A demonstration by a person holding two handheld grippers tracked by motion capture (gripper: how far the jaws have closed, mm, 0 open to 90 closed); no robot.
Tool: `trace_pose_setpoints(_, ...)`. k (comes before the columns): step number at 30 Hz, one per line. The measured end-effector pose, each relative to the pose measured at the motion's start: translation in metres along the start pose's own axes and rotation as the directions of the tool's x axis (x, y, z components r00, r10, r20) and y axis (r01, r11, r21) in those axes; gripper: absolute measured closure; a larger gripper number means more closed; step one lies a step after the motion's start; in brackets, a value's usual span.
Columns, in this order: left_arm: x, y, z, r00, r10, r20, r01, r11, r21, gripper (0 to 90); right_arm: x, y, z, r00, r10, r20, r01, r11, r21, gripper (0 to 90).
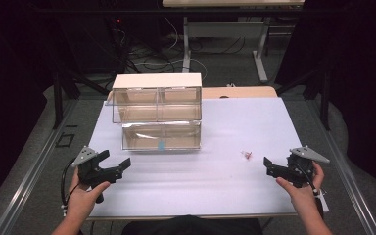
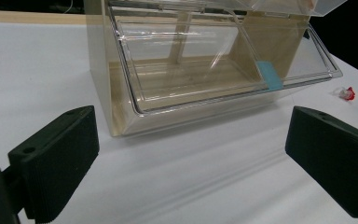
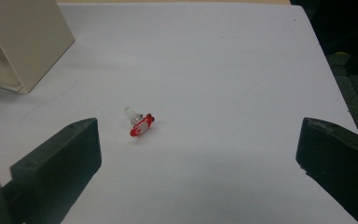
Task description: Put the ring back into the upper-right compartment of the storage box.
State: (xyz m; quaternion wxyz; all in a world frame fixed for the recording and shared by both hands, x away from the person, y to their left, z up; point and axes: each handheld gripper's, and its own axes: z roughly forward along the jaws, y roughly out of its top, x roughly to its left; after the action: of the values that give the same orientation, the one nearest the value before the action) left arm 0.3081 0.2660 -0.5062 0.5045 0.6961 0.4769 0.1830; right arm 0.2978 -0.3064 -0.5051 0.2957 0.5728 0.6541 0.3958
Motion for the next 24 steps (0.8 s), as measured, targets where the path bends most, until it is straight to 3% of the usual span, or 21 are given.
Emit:
trace_pose_setpoints(9,0.000,0.000,0.001,1.0000,-0.005,0.002,0.005,1.0000,0.005,2.6,0.010,0.004,0.007,0.9990,-0.036,-0.027,0.036,0.999,0.000,0.2)
trace_pose_setpoints(14,0.000,-0.001,0.003,1.0000,-0.008,-0.004,0.008,1.0000,0.002,2.7,0.014,0.008,0.015,0.9952,-0.082,-0.054,0.083,0.996,0.018,5.7)
trace_pose_setpoints(24,0.000,-0.002,0.000,1.0000,-0.004,-0.003,0.004,0.9998,0.018,2.8,0.020,0.016,0.030,0.9877,-0.122,-0.098,0.128,0.990,0.061,14.8)
